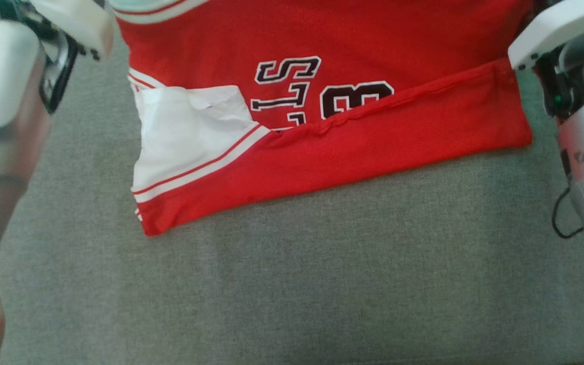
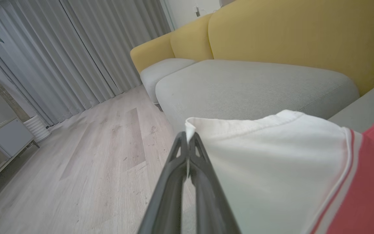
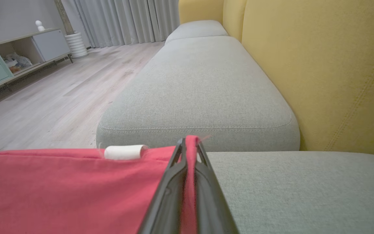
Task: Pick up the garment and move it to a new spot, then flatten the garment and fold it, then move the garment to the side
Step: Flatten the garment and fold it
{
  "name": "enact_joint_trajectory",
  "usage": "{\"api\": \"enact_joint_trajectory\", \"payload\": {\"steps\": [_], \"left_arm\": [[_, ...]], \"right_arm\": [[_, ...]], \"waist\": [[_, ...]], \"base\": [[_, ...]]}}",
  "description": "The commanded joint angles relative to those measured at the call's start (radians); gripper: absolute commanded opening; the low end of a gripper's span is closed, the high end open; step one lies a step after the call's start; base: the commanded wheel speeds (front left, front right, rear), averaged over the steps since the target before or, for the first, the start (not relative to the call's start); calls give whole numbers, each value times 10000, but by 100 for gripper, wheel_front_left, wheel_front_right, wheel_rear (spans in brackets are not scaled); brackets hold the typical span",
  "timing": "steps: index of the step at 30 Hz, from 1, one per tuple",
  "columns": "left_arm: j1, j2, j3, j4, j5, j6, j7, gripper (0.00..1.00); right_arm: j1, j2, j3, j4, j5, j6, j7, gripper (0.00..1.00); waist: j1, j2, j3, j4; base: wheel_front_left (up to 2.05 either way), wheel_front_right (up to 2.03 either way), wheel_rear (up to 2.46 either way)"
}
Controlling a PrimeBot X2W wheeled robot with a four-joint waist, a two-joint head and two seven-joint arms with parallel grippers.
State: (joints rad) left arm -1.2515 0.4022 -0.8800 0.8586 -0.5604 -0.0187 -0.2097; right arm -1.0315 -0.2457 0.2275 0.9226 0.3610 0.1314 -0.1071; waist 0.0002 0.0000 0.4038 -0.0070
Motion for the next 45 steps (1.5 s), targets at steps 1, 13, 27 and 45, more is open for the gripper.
{"api": "enact_joint_trajectory", "payload": {"steps": [1, 13, 27, 45], "left_arm": [[-269, 391, 280, -79, 60, 13, -94, 0], [1980, 760, -352, -793, 218, -106, -422, 0], [5054, 2265, -1296, -4410, -397, 206, 1892, 0], [5967, 2986, -1996, -6683, -666, 529, 3782, 0]], "right_arm": [[66, -120, 147, -227, 107, -7, -118, 0], [1830, -1349, 1729, -213, 1518, -7, -124, 0], [3714, -3063, 4502, -1170, 2883, -7, 806, 0], [3477, -3812, 6508, -1290, 3744, -7, 1624, 29]], "waist": [[-2, 0, -127, 72], [-2, 0, -1498, 501], [-2, 0, -2606, 806], [-2, 0, -2549, 748]], "base": [[0, 0, 0], [0, 0, 0], [0, 0, 0], [0, 0, 0]]}}
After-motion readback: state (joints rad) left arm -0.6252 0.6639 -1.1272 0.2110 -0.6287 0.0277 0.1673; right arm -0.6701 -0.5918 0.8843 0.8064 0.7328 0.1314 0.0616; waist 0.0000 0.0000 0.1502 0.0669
